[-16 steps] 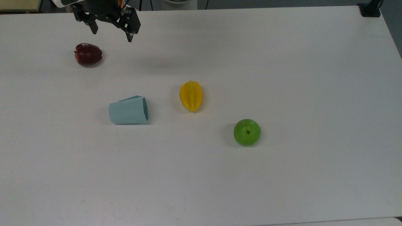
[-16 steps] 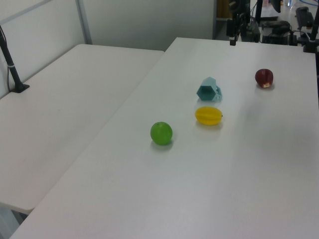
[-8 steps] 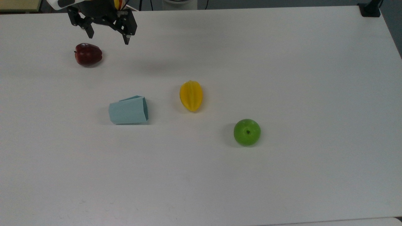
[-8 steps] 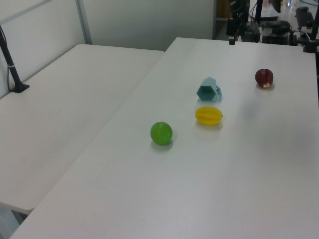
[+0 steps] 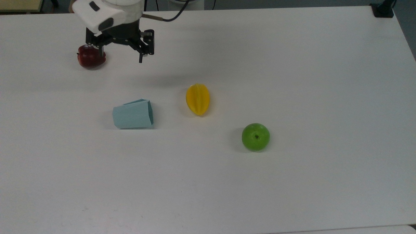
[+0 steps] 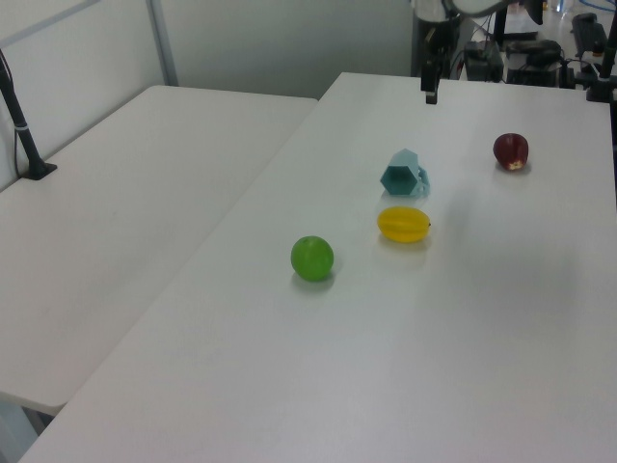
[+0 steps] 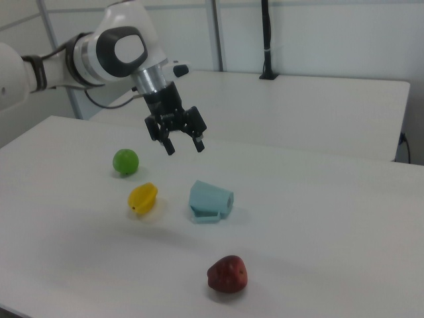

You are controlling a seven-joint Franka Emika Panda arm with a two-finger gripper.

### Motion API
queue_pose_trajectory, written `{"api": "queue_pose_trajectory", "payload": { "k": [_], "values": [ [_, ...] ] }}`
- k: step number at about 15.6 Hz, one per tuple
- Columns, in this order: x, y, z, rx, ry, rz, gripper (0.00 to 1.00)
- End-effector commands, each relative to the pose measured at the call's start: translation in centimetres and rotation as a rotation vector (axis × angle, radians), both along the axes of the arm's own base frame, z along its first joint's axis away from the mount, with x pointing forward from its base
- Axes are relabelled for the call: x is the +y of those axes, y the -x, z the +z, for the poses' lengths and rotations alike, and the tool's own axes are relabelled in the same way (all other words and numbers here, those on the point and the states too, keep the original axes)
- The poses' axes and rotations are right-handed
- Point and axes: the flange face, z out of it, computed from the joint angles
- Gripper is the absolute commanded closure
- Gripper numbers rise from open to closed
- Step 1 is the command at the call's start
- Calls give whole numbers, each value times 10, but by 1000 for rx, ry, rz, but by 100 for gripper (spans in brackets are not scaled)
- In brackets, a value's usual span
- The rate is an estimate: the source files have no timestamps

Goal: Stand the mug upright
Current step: 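Lower the gripper onto the rim end of the light blue mug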

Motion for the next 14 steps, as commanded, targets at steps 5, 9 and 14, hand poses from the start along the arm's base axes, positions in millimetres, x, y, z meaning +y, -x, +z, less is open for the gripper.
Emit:
{"api": "queue_pose_trajectory", "payload": {
  "k": [5,9,14],
  "values": [
    [34,-40,-82,-78,250,26,0],
    [66,-44,-113,-40,273,80,0],
    [75,-47,-148,-36,321,54,17]
  ]
}}
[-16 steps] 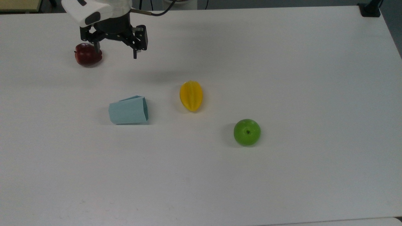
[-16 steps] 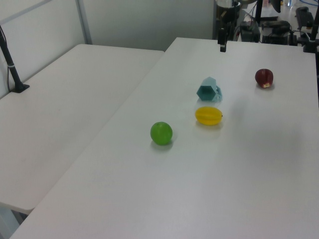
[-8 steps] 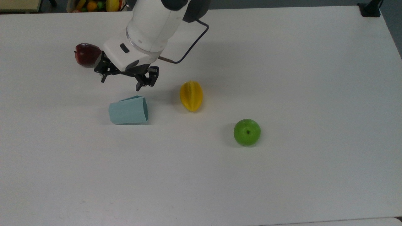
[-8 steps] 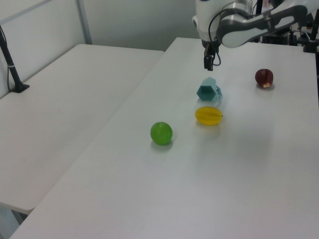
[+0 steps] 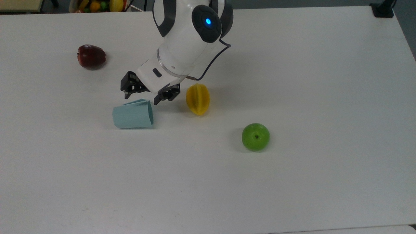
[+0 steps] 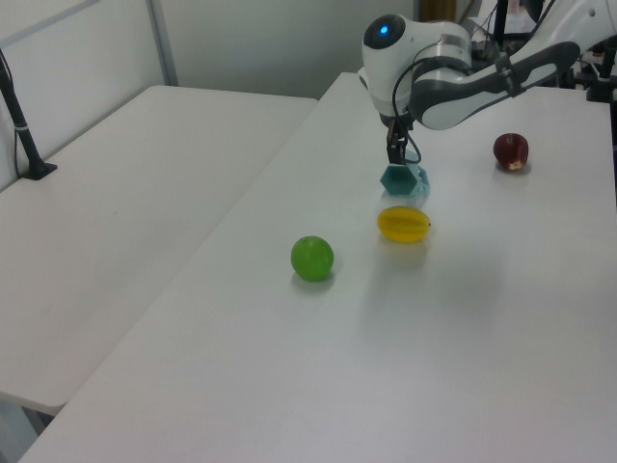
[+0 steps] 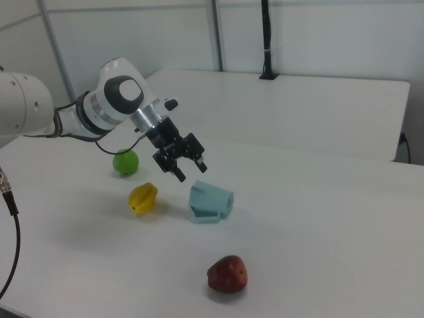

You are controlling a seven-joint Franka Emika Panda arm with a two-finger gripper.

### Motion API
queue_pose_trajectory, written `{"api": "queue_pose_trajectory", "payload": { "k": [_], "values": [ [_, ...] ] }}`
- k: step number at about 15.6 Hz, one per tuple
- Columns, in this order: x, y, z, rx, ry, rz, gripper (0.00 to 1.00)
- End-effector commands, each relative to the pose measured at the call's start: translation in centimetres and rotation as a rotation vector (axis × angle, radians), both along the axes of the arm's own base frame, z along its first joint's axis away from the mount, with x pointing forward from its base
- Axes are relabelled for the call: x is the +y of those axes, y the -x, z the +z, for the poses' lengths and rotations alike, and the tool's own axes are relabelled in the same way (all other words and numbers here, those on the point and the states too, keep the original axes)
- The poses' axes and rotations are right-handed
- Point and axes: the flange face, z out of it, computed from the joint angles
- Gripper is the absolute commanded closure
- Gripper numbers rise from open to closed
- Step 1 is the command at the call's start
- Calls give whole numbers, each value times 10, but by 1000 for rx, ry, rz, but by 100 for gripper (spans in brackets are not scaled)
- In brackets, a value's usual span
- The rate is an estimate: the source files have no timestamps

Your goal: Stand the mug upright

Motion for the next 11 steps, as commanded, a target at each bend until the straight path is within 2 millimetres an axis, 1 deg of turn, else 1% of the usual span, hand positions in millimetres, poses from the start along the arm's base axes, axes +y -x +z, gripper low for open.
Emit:
{"api": "queue_pose_trajectory", "payload": {
  "k": [1,2,5,9,11],
  "values": [
    [1,-4,-21,-40,42,-11,20],
    [1,-5,-27,-44,38,-4,27],
    [-2,-5,-31,-46,37,0,45],
    [-2,-5,-33,-41,47,5,85],
    [-2,-5,-35,-39,52,7,99]
  ]
}}
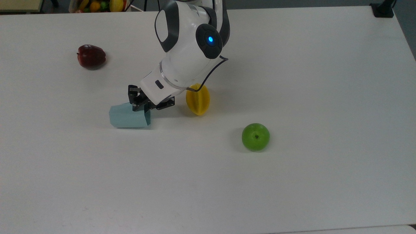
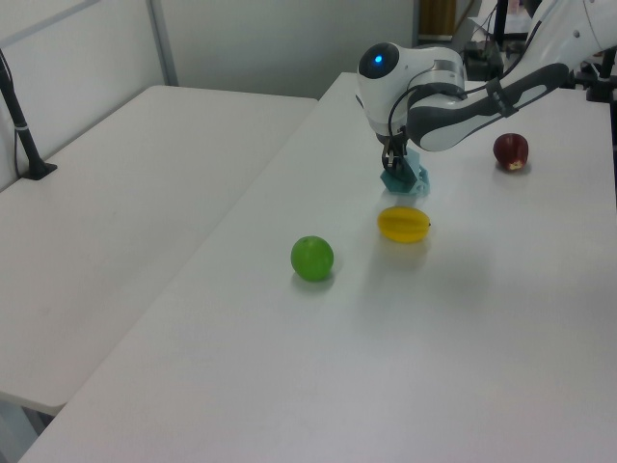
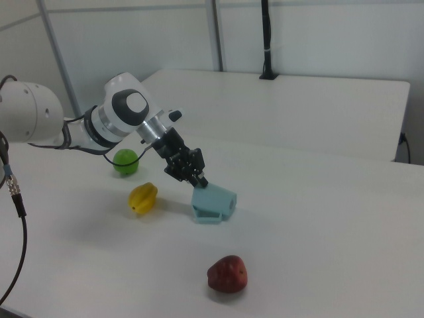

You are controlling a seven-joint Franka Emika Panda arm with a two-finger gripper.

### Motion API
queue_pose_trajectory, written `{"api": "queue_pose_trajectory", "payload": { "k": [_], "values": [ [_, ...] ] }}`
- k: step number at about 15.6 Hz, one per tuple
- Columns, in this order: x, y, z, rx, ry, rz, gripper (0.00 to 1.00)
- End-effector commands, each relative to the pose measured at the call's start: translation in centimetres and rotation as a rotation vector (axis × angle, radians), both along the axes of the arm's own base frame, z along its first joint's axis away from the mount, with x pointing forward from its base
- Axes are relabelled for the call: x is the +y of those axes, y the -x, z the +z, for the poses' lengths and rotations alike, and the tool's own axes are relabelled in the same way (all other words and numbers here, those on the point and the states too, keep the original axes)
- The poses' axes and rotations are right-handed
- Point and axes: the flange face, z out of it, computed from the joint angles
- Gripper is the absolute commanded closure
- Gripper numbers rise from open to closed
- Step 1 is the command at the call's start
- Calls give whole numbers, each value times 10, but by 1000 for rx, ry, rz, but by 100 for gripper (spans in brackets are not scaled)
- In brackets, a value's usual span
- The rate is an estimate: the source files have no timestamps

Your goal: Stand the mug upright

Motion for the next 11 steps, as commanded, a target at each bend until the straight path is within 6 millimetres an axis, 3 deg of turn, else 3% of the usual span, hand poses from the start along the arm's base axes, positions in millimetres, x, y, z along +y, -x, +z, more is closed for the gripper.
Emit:
{"api": "queue_pose_trajectory", "payload": {
  "k": [1,6,11],
  "values": [
    [1,3,-2,-18,23,12,100],
    [0,1,2,-31,21,13,100],
    [-21,1,47,-104,-71,-47,100]
  ]
}}
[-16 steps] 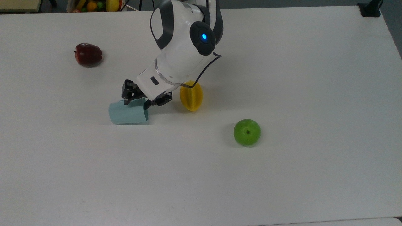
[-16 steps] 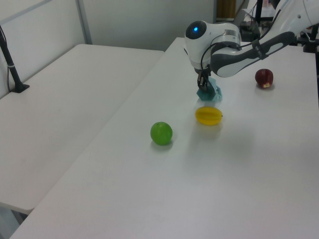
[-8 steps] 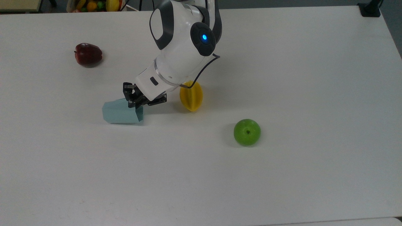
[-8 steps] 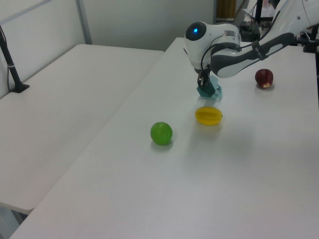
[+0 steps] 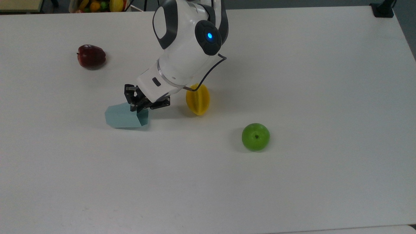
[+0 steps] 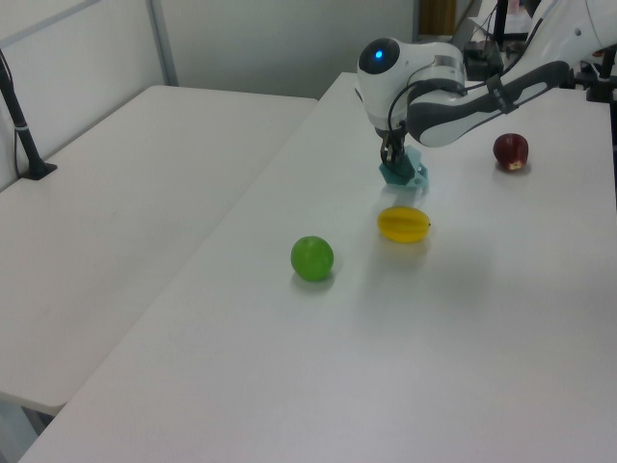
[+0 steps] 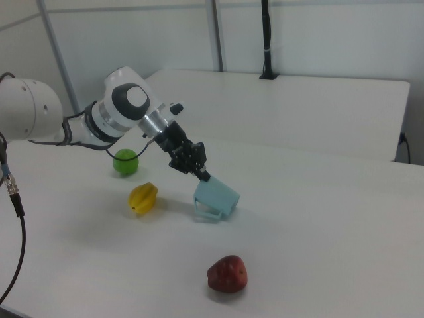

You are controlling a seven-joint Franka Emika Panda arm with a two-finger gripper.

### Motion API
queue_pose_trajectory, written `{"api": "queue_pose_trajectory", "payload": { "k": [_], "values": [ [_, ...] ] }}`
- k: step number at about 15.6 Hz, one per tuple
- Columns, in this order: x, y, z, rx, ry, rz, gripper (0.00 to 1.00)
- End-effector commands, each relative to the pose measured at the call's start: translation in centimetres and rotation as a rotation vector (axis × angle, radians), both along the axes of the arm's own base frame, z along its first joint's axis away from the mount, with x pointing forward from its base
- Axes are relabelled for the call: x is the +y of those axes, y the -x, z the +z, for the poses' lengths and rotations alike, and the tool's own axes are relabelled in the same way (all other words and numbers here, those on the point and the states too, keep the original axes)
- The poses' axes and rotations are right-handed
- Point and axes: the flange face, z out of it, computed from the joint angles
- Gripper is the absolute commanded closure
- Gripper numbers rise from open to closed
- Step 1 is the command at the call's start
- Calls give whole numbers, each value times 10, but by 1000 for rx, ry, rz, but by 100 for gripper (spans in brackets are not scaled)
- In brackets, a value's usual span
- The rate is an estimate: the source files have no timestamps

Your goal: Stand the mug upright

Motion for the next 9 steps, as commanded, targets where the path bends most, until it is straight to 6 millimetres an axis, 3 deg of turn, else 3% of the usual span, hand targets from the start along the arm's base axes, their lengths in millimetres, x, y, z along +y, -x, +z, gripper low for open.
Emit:
{"api": "queue_pose_trajectory", "payload": {
  "k": [1,6,9],
  "values": [
    [-12,6,33,-70,-131,-51,100],
    [-12,12,62,-82,-319,-92,100],
    [-16,11,58,-94,-453,-166,100]
  ]
}}
